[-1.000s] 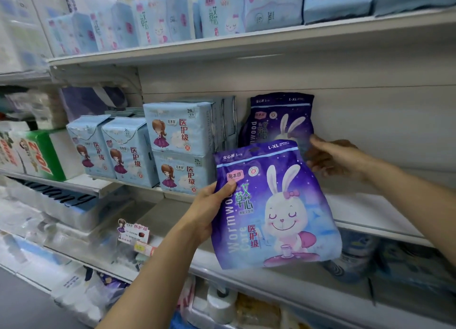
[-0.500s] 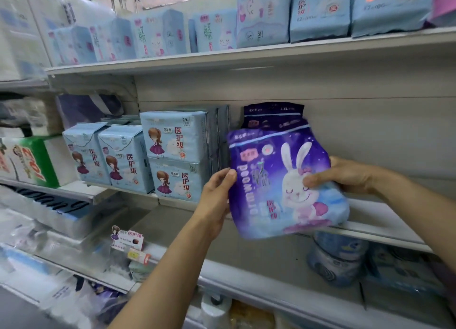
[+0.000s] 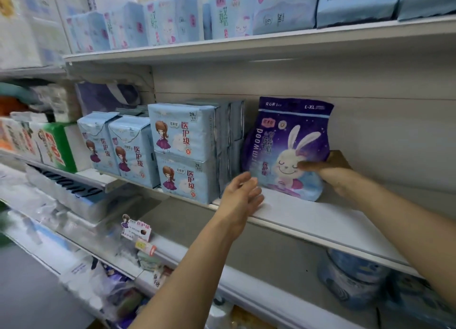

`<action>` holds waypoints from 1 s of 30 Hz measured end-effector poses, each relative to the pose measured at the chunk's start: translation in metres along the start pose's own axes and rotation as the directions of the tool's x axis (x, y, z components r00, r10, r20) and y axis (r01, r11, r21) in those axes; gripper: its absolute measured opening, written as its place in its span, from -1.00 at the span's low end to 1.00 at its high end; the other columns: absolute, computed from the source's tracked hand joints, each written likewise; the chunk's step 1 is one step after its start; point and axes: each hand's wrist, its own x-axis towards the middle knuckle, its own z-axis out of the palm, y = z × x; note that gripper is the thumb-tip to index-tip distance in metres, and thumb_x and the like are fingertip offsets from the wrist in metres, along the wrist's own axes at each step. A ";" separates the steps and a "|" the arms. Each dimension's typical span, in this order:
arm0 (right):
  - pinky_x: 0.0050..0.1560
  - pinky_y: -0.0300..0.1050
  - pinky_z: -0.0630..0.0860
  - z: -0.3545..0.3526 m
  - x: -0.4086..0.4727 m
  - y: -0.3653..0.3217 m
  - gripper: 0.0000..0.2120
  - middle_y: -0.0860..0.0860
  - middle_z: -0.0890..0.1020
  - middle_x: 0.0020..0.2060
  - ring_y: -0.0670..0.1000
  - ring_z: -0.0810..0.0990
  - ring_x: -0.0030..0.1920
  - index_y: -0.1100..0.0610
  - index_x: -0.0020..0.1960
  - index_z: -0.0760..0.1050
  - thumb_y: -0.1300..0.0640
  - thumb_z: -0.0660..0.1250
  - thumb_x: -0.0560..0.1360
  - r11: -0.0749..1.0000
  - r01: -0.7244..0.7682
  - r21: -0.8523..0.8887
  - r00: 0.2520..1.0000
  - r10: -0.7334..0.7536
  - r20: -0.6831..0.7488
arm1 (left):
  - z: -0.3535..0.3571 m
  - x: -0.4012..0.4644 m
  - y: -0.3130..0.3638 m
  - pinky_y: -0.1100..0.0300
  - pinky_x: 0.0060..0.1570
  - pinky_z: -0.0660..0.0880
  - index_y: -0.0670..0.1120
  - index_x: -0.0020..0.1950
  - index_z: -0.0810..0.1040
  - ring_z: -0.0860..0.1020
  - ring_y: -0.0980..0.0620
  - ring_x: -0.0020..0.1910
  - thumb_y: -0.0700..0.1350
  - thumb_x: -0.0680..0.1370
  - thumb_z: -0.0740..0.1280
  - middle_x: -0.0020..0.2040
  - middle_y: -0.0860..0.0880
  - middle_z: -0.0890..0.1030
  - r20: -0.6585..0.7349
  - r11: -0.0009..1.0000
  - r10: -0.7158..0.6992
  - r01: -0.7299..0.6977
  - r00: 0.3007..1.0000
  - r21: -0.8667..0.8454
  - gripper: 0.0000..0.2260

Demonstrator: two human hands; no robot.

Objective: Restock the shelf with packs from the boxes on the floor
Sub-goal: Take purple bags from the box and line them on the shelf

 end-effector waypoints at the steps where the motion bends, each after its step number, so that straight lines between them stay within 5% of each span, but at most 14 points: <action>1: 0.01 -0.10 0.50 0.002 0.006 0.001 -0.56 0.14 0.64 0.09 0.09 0.60 -0.02 0.24 0.18 0.56 0.29 0.55 0.32 1.000 0.010 -0.025 1.000 -0.011 -0.018 | 0.006 0.004 -0.002 0.16 0.03 0.54 -0.11 0.32 0.39 0.46 -0.05 -0.02 -0.22 0.63 0.28 -0.07 -0.07 0.49 0.009 1.000 -0.026 0.026 1.000 -0.007 -0.73; 4: 0.01 -0.09 0.51 0.003 0.022 0.003 -0.51 0.18 0.63 0.11 0.10 0.59 -0.04 0.25 0.20 0.55 0.17 0.58 0.32 0.979 0.038 -0.198 0.997 -0.052 -0.065 | 0.027 0.015 -0.005 0.18 -0.01 0.50 -0.05 0.29 0.37 0.50 0.05 -0.15 -0.23 0.64 0.26 -0.08 -0.03 0.53 0.033 0.995 -0.098 0.099 0.995 -0.028 -0.76; 7: 0.04 -0.01 0.55 0.000 0.036 0.007 -0.50 0.20 0.65 0.07 0.17 0.62 -0.02 0.21 0.13 0.58 -0.02 0.59 0.30 0.938 0.021 -0.347 0.992 -0.062 -0.106 | 0.044 0.028 -0.009 0.05 0.25 0.45 -0.08 0.49 0.27 0.59 0.05 -0.04 -0.21 0.63 0.27 0.04 -0.05 0.61 0.038 0.990 -0.138 0.139 0.990 -0.035 -0.57; 12: 0.11 0.10 0.55 -0.001 0.037 0.006 -0.25 0.12 0.61 0.16 0.21 0.60 0.09 0.10 0.25 0.46 -0.32 0.51 0.23 0.831 0.014 -0.556 0.984 -0.112 -0.142 | 0.054 0.038 -0.014 0.07 0.25 0.44 -0.05 0.40 0.40 0.59 0.04 0.02 -0.19 0.65 0.23 0.02 -0.03 0.64 0.046 0.988 -0.150 0.151 0.988 -0.021 -0.69; 19: 0.05 0.05 0.49 -0.014 0.011 0.008 -0.21 0.14 0.55 0.20 0.21 0.57 0.15 0.17 0.40 0.18 -0.17 0.48 0.38 0.823 -0.028 -0.567 0.969 -0.117 -0.217 | 0.046 0.029 -0.008 0.17 -0.10 0.58 -0.15 0.24 0.47 0.65 0.04 -0.19 -0.21 0.63 0.26 -0.20 -0.06 0.67 -0.024 0.986 -0.127 0.123 0.992 -0.109 -0.81; 23: -0.05 0.01 0.50 -0.019 -0.023 0.007 -0.48 0.07 0.55 -0.04 0.16 0.57 -0.01 0.12 0.24 0.27 -0.09 0.42 0.46 0.869 0.050 -0.492 0.941 -0.206 -0.269 | 0.033 0.006 -0.004 0.02 0.13 0.55 -0.21 0.19 0.45 0.58 -0.10 0.01 -0.25 0.64 0.23 0.05 -0.16 0.55 -0.072 0.971 -0.099 0.081 0.993 -0.224 -0.85; 26: -0.10 0.06 0.55 -0.012 -0.056 0.006 -0.67 -0.01 0.50 -0.20 0.10 0.54 -0.13 0.12 0.11 0.33 -0.01 0.39 0.51 0.884 0.176 -0.432 0.914 -0.310 -0.262 | 0.018 -0.024 -0.006 -0.01 0.10 0.54 -0.24 0.26 0.43 0.58 -0.17 0.10 -0.23 0.66 0.20 0.24 -0.22 0.53 -0.071 0.962 -0.120 0.098 0.990 -0.254 -0.80; 30: -0.14 0.21 0.57 0.000 -0.100 0.009 -0.82 -0.03 0.51 -0.23 0.04 0.51 -0.22 0.02 0.01 0.36 0.14 0.36 0.51 0.887 0.318 -0.336 0.893 -0.399 -0.207 | 0.000 -0.068 -0.011 0.06 -0.04 0.58 -0.18 0.34 0.45 0.64 -0.09 -0.01 -0.18 0.66 0.21 0.11 -0.15 0.62 -0.030 0.950 -0.170 0.156 0.985 -0.272 -0.74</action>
